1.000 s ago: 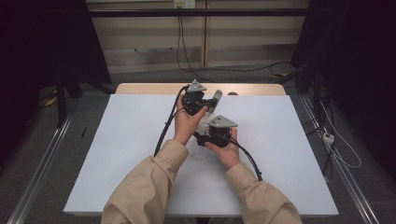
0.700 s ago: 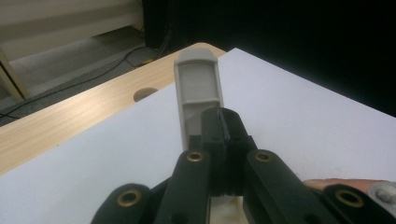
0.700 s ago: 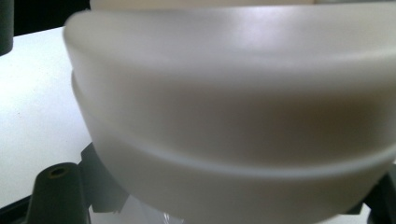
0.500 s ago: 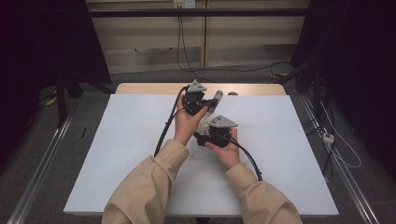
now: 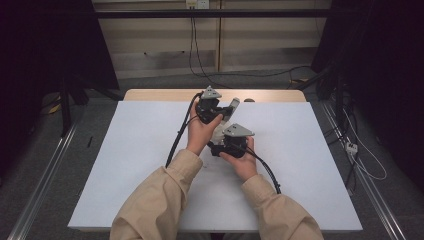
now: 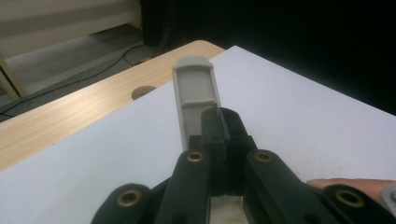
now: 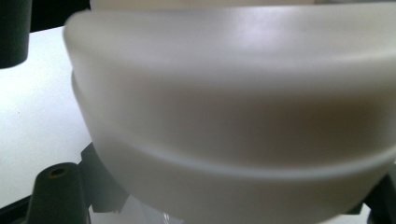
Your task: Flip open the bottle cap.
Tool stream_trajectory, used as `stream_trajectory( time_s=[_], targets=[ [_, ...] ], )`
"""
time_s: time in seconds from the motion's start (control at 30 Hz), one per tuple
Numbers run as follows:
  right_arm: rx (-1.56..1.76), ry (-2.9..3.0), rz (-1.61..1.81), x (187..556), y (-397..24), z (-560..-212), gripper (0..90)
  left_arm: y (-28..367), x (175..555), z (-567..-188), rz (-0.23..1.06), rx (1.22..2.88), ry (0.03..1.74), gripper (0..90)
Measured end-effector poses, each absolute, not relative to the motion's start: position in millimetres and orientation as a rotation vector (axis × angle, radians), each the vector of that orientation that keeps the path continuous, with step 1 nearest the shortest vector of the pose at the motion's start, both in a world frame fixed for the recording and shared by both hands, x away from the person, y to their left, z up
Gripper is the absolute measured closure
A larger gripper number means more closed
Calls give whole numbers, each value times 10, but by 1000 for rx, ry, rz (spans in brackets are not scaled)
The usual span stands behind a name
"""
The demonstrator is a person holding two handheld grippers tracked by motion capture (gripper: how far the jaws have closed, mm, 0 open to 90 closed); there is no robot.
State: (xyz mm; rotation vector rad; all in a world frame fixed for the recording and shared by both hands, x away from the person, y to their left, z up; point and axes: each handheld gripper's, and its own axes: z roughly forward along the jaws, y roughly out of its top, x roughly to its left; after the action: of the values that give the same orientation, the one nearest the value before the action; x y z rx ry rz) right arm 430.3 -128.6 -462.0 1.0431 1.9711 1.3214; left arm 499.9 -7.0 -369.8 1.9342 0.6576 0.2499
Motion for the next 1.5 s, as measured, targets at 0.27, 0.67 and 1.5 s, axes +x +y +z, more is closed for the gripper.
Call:
stream_trajectory(
  time_s=[0.27, 0.67, 1.5],
  targets=[
    [1043, 1973, 1322, 4303, -1287, -4620, 189, -83, 5013, -3732, 249, 1942, 662, 900],
    [1044, 1973, 1322, 4303, -1288, -4620, 189, -86, 5018, -3742, 245, 1945, 660, 900],
    [1140, 1984, 1358, 4270, -1385, -4601, 49, -2, 4920, -3634, 201, 1907, 654, 596]
  ],
)
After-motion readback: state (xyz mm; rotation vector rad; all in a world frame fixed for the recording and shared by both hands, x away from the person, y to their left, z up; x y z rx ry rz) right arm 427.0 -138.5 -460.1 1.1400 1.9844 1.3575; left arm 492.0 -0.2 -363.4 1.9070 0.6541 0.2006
